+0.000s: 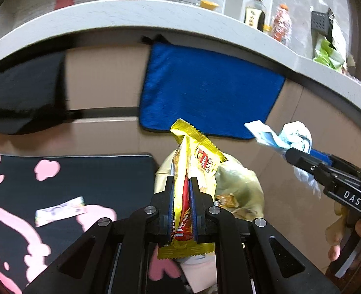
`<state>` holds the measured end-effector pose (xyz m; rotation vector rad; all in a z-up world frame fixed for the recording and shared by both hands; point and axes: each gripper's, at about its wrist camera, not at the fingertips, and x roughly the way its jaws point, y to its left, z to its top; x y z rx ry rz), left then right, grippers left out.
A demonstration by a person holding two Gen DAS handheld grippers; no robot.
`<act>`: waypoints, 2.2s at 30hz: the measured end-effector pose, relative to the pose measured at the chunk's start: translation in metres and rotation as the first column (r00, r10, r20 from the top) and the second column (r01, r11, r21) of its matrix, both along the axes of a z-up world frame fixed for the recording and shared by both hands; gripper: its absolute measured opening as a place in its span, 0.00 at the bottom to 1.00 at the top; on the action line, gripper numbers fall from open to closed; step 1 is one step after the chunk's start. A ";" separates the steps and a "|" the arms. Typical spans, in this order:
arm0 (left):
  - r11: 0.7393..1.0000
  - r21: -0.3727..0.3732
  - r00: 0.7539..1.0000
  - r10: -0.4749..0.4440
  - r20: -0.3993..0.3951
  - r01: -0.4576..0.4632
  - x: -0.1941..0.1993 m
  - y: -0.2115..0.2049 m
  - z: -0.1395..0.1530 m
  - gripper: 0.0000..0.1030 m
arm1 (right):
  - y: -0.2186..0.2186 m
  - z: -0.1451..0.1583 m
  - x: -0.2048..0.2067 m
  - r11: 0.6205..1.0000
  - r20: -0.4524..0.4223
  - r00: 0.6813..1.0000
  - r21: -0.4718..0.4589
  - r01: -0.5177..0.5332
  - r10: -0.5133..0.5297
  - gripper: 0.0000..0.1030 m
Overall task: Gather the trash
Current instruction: 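Carry the yellow packet to the bin with the left gripper while the right carries the tissue, then open both grippers over the bin to drop the packet and tissue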
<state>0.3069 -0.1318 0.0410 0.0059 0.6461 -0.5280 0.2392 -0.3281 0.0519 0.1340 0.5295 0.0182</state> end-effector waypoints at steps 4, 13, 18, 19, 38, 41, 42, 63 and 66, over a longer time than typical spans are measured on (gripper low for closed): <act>1.000 -0.009 0.999 -0.013 -0.035 0.013 0.008 -0.022 -0.013 0.11 | -0.014 -0.014 0.005 1.000 -0.031 0.999 0.004 0.018 -0.018 0.41; 1.000 -0.018 0.993 -0.013 -0.119 0.010 0.034 -0.055 -0.048 0.11 | -0.040 -0.046 0.029 0.999 -0.081 0.996 0.043 0.033 -0.029 0.41; 1.000 -0.004 0.986 -0.004 -0.167 0.003 0.050 -0.067 -0.068 0.11 | -0.050 -0.068 0.047 0.997 -0.113 0.993 0.067 0.029 -0.021 0.41; 1.000 -0.001 0.985 -0.003 -0.172 0.003 0.052 -0.068 -0.071 0.11 | -0.052 -0.072 0.050 0.997 -0.120 0.993 0.071 0.027 -0.018 0.41; 0.999 -0.039 0.969 -0.013 -0.245 0.003 0.078 -0.074 -0.098 0.20 | -0.065 -0.110 0.081 0.992 -0.174 0.985 0.123 0.025 -0.004 0.41; 0.998 -0.062 0.971 -0.012 -0.237 -0.002 0.078 -0.069 -0.093 0.37 | -0.065 -0.111 0.082 0.992 -0.178 0.984 0.127 0.028 -0.005 0.41; 0.998 -0.063 0.975 -0.004 -0.221 -0.010 0.076 -0.066 -0.089 0.38 | -0.064 -0.111 0.082 0.991 -0.178 0.984 0.129 0.029 -0.006 0.41; 0.978 -0.001 0.970 0.206 -0.132 -0.208 0.051 0.044 -0.079 0.41 | -0.044 -0.095 0.075 0.995 -0.172 0.984 0.077 0.066 -0.052 0.51; 0.975 0.002 0.967 0.222 -0.127 -0.223 0.053 0.077 -0.083 0.41 | -0.031 -0.087 0.070 0.997 -0.152 0.988 0.057 0.043 -0.034 0.51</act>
